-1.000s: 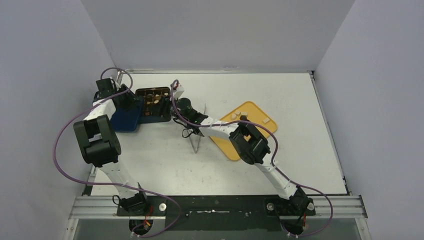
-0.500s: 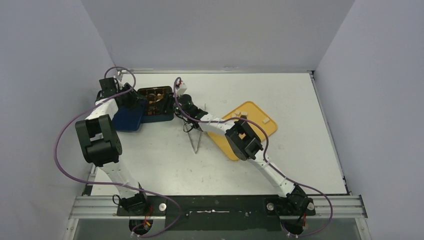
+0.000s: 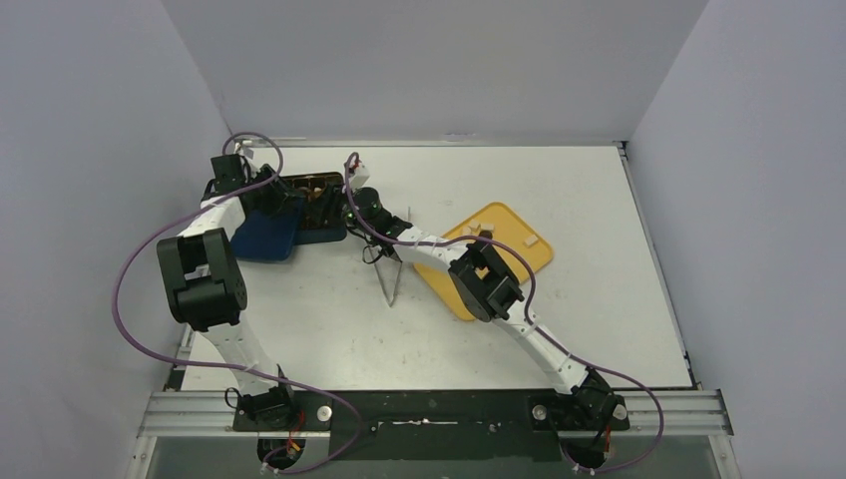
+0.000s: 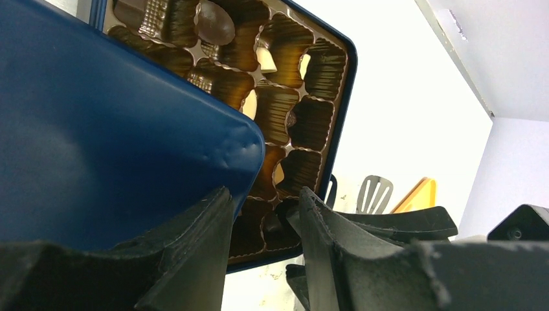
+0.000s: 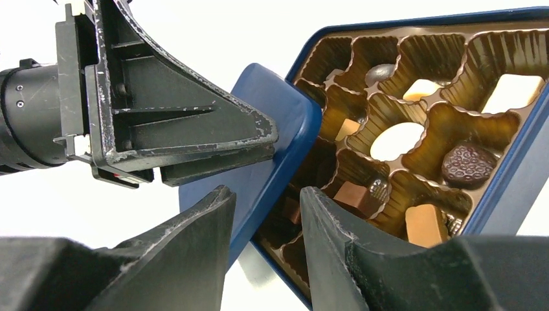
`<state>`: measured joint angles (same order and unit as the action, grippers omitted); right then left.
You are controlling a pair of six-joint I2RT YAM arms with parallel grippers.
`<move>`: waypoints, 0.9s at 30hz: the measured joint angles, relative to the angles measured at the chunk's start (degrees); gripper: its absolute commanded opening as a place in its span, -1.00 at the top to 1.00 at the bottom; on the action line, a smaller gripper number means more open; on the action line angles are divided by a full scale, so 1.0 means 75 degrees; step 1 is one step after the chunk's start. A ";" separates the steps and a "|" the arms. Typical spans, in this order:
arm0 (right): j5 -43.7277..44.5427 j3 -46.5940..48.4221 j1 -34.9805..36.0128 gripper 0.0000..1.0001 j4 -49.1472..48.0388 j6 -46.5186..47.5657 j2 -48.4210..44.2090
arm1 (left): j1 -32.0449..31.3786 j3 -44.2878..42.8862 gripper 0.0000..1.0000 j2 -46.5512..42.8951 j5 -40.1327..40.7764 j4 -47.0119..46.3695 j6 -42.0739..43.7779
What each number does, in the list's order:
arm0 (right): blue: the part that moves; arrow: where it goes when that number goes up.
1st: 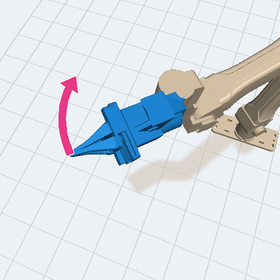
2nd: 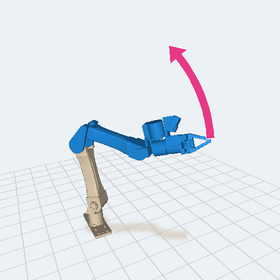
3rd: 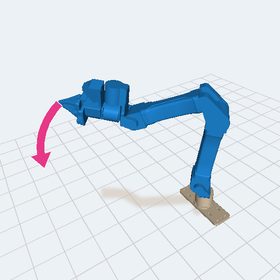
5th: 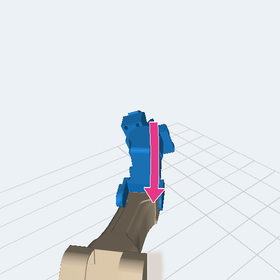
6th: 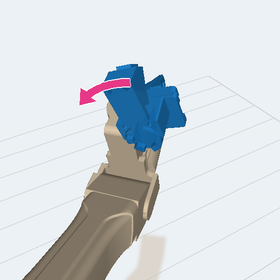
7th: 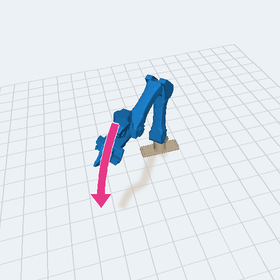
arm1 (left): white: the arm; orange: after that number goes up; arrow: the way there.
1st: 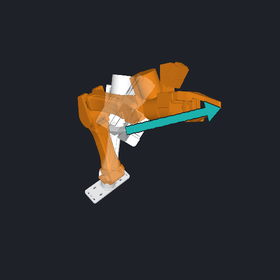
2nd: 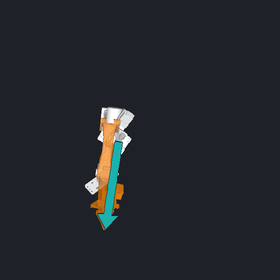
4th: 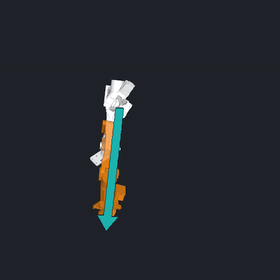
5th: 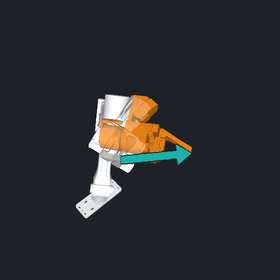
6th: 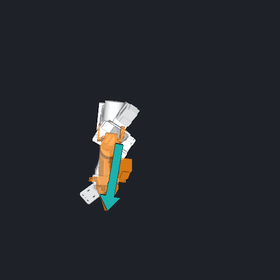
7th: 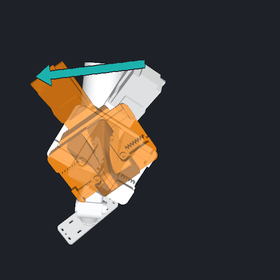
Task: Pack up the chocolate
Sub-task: Pick up the box lid from the center of the board.
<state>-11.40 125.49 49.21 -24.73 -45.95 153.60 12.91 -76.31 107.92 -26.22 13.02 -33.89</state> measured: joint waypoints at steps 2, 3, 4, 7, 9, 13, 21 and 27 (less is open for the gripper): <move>0.0003 -0.0003 0.0000 0.15 0.0006 0.0003 0.0000 | -0.0017 0.0000 0.20 0.0009 0.0000 -0.0003 -0.0003; 0.0003 -0.0038 0.0000 0.15 -0.0020 0.0006 -0.0003 | -0.0023 0.0000 0.20 0.0017 0.0000 -0.0003 -0.0006; 0.0006 -0.0128 0.0000 0.15 -0.0076 0.0009 -0.0017 | -0.0029 -0.0006 0.20 0.0044 -0.0003 -0.0006 -0.0015; 0.0020 -0.0694 -0.0015 0.15 -0.0525 0.0032 -0.0172 | -0.0082 -0.0085 0.20 0.0163 -0.0015 -0.0006 -0.0026; 0.0044 -0.1137 -0.0044 0.15 -0.0647 0.0058 -0.0414 | -0.0137 -0.0152 0.20 0.0271 -0.0017 -0.0003 -0.0032; 0.0061 -0.1792 -0.0125 0.14 -0.0752 0.0157 -0.0790 | -0.0233 -0.0306 0.20 0.0417 -0.0026 -0.0006 -0.0064; 0.0047 -0.2253 -0.0280 0.05 -0.0839 0.0889 -0.1058 | -0.0283 -0.0682 0.20 0.0807 -0.0038 -0.0032 -0.0169; -0.0493 -0.3270 -0.0207 -0.16 -0.1614 0.2789 -0.1507 | -0.0283 -0.0857 0.20 0.0947 -0.0035 -0.0032 -0.0175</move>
<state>-15.09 100.97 47.66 -36.84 -25.04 142.30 10.79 -82.74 115.02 -26.48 12.78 -35.20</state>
